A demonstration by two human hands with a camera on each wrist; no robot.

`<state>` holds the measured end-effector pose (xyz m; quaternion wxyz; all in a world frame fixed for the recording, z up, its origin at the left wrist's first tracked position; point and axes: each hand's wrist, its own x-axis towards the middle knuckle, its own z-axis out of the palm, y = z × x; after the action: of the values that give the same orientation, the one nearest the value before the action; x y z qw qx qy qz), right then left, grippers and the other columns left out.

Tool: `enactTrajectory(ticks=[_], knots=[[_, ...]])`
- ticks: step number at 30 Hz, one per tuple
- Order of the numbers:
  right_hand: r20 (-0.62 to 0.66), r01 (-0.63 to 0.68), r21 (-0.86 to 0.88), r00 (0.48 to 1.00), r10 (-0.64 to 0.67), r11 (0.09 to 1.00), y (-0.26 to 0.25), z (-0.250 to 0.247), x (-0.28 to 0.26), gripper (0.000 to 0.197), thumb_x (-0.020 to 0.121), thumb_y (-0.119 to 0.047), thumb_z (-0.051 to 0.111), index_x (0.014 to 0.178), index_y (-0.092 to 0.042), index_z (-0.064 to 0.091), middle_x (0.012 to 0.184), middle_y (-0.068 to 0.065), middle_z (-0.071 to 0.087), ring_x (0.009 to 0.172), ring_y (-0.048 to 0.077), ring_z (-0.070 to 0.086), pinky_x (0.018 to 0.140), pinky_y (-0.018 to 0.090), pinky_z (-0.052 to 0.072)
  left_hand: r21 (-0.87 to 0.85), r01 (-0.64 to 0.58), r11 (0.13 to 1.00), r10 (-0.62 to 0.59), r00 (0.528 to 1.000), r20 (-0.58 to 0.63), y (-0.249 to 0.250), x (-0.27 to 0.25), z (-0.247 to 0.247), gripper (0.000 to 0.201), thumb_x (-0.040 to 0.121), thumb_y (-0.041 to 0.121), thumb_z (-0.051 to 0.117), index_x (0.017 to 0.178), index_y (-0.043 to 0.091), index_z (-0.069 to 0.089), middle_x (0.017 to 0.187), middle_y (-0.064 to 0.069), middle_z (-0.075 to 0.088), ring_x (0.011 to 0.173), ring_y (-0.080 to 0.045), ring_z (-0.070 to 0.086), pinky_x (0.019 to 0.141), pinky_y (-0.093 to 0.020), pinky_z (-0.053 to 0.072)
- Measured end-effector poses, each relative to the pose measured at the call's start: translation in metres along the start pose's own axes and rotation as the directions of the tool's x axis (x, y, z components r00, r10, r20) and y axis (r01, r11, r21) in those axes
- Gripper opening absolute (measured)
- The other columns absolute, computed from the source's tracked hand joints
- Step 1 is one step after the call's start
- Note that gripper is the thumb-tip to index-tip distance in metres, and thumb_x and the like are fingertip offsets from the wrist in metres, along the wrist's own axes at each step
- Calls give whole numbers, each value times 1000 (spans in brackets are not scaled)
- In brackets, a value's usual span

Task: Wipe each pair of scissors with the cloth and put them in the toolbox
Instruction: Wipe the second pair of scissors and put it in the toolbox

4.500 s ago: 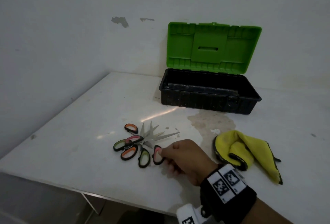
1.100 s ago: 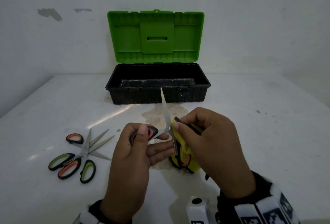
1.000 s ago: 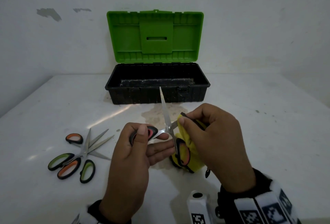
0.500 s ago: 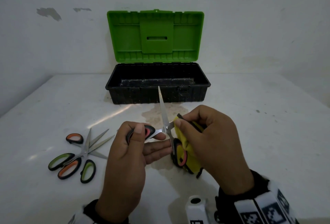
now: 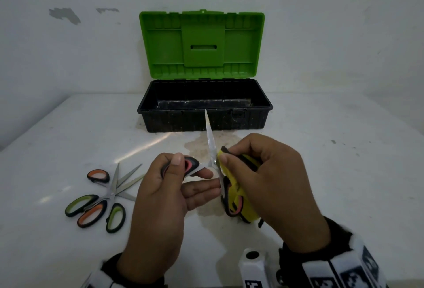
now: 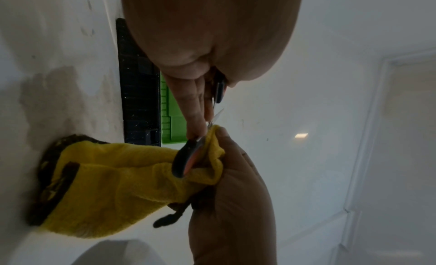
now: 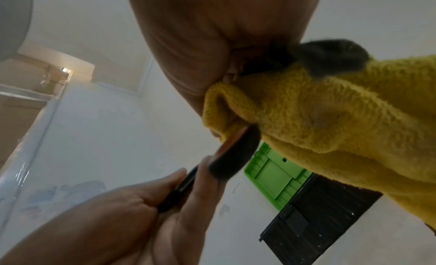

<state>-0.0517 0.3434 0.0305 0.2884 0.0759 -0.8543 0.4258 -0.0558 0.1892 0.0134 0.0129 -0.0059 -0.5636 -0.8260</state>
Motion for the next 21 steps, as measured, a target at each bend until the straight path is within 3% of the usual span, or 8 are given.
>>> enactTrajectory(ticks=[6, 11, 16, 21], knots=[[-65, -70, -46, 996, 67, 996, 6, 0, 6, 11, 83, -26, 77, 75, -24, 69, 67, -17, 64, 74, 1, 62, 60, 7, 44, 12, -16, 1000, 15, 1000, 25, 1, -3, 1, 28, 102, 24, 39, 92, 2, 54, 72, -16, 71, 71, -38, 74, 61, -37, 61], [-10, -58, -18, 998, 58, 998, -2, 3, 1, 11, 83, -27, 77, 75, -26, 69, 66, -17, 63, 71, 0, 61, 59, 6, 42, 99, -104, 990, 97, 992, 76, 3, -4, -4, 34, 88, 35, 45, 93, 2, 56, 78, -20, 71, 73, -36, 75, 64, -39, 62], [-128, -119, 8, 985, 119, 993, 10, -7, 9, 14, 83, -24, 78, 73, -27, 68, 66, -17, 64, 70, -2, 61, 59, 6, 44, 101, -123, 987, 112, 987, 111, 3, -6, -6, 33, 86, 35, 46, 90, 3, 56, 77, -21, 71, 72, -36, 74, 63, -39, 61], [-66, -74, 2, 995, 74, 997, 3, -4, 2, 11, 83, -25, 77, 75, -24, 70, 66, -16, 65, 72, 3, 63, 58, 6, 44, 82, -109, 991, 100, 988, 116, 6, -5, -8, 33, 85, 33, 46, 89, 3, 57, 75, -21, 71, 71, -38, 74, 61, -39, 61]])
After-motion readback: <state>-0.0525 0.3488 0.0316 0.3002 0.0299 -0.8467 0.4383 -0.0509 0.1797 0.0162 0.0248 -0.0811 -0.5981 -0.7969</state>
